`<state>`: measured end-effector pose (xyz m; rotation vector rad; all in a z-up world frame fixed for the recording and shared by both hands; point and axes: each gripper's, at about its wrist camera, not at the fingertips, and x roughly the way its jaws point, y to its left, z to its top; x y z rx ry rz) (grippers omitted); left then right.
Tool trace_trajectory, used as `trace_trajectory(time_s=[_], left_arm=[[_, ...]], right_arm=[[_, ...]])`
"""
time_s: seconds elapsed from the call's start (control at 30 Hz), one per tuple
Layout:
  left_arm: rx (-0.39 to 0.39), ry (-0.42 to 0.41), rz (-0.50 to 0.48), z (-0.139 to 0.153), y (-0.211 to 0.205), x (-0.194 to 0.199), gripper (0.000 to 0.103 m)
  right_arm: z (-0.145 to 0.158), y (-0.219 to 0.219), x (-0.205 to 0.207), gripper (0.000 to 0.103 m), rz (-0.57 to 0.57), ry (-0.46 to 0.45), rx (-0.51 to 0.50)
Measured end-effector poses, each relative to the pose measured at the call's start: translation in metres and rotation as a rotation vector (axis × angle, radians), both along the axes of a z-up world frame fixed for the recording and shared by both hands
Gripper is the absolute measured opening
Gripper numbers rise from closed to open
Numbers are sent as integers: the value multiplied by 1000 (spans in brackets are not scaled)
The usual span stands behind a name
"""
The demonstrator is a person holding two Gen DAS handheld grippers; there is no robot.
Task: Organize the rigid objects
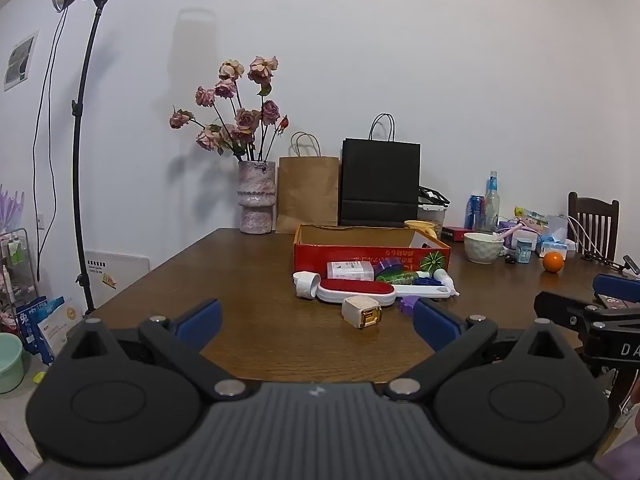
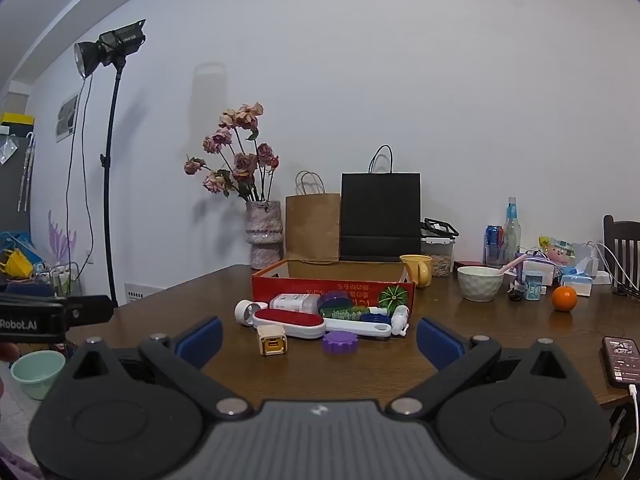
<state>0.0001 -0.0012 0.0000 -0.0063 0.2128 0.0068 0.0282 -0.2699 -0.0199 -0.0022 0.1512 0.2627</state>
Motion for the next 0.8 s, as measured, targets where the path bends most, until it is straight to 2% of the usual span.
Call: trace_trajectory(time_s=[0.13,0.47,0.8], left_arm=[[-23,1,-2,0,1,0,103],[-21,1,-13,-4,-4,11,103],[-21,-1,-19,-2,0,3,103]], right_arm=[[0,-1,1,103,0,10,3],[-1,2,3,103,-4,4,-2],[-1,-2,2,103,-2,3,-2]])
